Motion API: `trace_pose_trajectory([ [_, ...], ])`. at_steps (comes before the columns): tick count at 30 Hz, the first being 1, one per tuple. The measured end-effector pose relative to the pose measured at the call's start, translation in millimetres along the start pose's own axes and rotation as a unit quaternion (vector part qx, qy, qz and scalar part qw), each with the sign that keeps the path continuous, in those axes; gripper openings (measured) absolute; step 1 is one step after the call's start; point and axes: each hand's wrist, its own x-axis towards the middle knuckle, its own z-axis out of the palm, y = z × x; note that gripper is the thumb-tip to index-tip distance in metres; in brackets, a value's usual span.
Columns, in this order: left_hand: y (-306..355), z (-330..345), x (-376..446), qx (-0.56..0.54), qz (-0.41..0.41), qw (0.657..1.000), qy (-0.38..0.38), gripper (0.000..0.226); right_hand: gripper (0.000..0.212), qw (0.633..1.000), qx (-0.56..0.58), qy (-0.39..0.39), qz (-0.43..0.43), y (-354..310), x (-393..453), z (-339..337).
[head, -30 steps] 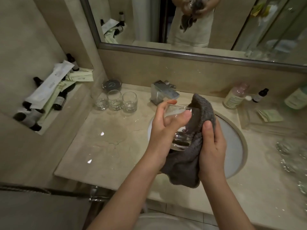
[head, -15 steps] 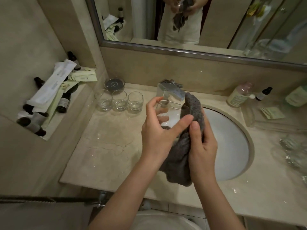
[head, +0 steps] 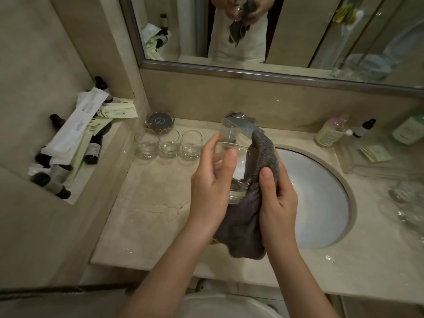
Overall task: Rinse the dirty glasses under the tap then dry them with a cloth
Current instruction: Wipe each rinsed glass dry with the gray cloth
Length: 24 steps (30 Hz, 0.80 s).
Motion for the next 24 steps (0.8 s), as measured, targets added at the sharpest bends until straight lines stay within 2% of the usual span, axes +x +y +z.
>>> trace_pose_trajectory([
  [3, 2, -3, 2, -0.004, 0.0, 1.0, -0.003, 0.066, 0.059, 1.0, 0.009, -0.003, -0.001, -1, -2, 6],
  [9, 3, -20, 16, -0.165, -0.064, 0.98, -0.091, 0.052, 0.062, 0.999, 0.049, -0.007, 0.018, -4, 0, 14],
  [12, 2, -21, 20, -0.131, -0.048, 0.988, -0.068, 0.056, 0.062, 0.999, 0.05, -0.009, 0.016, -7, -1, 17],
  [14, 2, -21, 18, -0.084, -0.013, 0.996, -0.025, 0.062, 0.061, 0.999, 0.043, -0.007, 0.009, -8, -1, 18],
  [16, 2, -23, 13, -0.034, 0.028, 0.999, 0.013, 0.056, 0.061, 0.999, 0.034, 0.003, -0.001, -10, 0, 20],
  [18, 4, -23, 7, 0.005, 0.055, 0.998, 0.012, 0.052, 0.059, 1.0, 0.026, 0.006, -0.012, -12, 1, 22],
  [20, 6, -22, 5, 0.031, 0.055, 0.998, 0.011, 0.059, 0.055, 1.0, 0.022, 0.0, -0.022, -13, 0, 24],
  [22, 8, -23, 6, 0.019, 0.05, 0.998, 0.022, 0.064, 0.053, 0.999, 0.034, 0.0, -0.02, -14, -3, 24],
  [24, 10, -24, 9, -0.03, 0.042, 0.999, -0.001, 0.066, 0.057, 0.999, 0.052, 0.008, -0.008, -15, -3, 23],
])
